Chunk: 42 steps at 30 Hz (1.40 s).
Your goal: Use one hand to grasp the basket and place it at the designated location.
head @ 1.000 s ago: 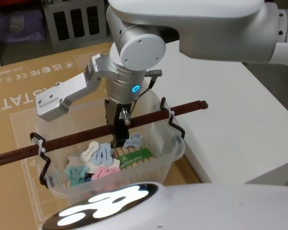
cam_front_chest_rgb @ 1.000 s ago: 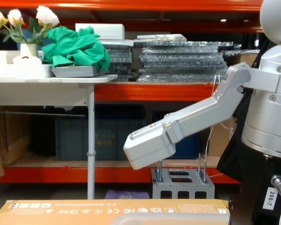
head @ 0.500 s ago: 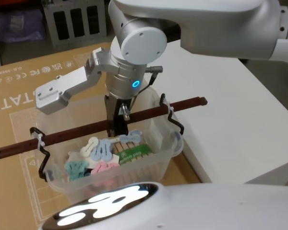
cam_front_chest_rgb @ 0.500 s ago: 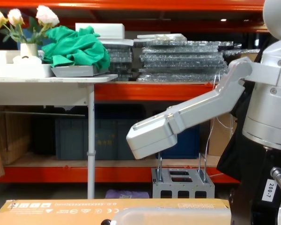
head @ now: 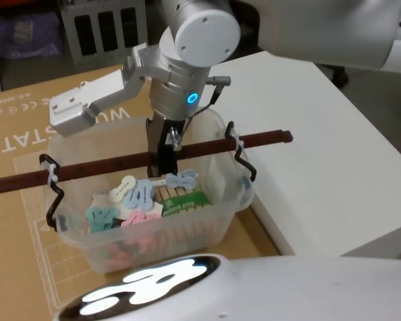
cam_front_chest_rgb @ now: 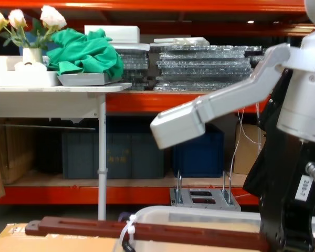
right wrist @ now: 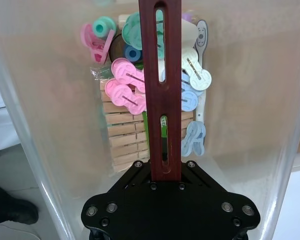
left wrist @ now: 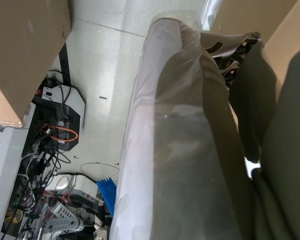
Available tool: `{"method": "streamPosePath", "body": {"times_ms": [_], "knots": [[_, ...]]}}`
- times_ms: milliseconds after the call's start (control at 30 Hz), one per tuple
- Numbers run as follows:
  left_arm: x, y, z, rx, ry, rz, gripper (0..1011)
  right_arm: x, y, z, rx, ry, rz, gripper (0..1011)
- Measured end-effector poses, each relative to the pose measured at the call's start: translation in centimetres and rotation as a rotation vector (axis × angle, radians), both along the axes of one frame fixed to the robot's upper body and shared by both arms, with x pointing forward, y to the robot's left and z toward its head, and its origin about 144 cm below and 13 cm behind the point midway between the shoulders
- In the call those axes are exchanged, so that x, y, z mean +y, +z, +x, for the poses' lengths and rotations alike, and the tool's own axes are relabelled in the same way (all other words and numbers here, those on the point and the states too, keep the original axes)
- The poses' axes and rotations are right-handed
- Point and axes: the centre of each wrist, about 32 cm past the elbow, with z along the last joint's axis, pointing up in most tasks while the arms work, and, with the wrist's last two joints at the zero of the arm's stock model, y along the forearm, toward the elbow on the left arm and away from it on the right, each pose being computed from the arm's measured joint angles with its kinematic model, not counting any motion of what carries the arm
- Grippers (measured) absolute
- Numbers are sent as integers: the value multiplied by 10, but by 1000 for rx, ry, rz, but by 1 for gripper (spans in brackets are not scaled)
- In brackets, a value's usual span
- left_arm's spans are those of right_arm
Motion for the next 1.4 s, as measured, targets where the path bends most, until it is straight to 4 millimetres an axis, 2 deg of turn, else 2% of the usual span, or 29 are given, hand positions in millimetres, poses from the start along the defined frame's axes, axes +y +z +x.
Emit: {"method": "streamPosePath", "body": {"times_ms": [633,867,1100,1400], "knots": [[0,0,0,0,0,0,0,-18,33,15,38,-38,30,0],[0,0,0,0,0,0,0,-30,47,24,42,-68,33,0],[0,0,0,0,0,0,0,-54,68,36,36,-132,76,0],[0,0,0,0,0,0,0,-73,81,46,42,-225,95,0]]}}
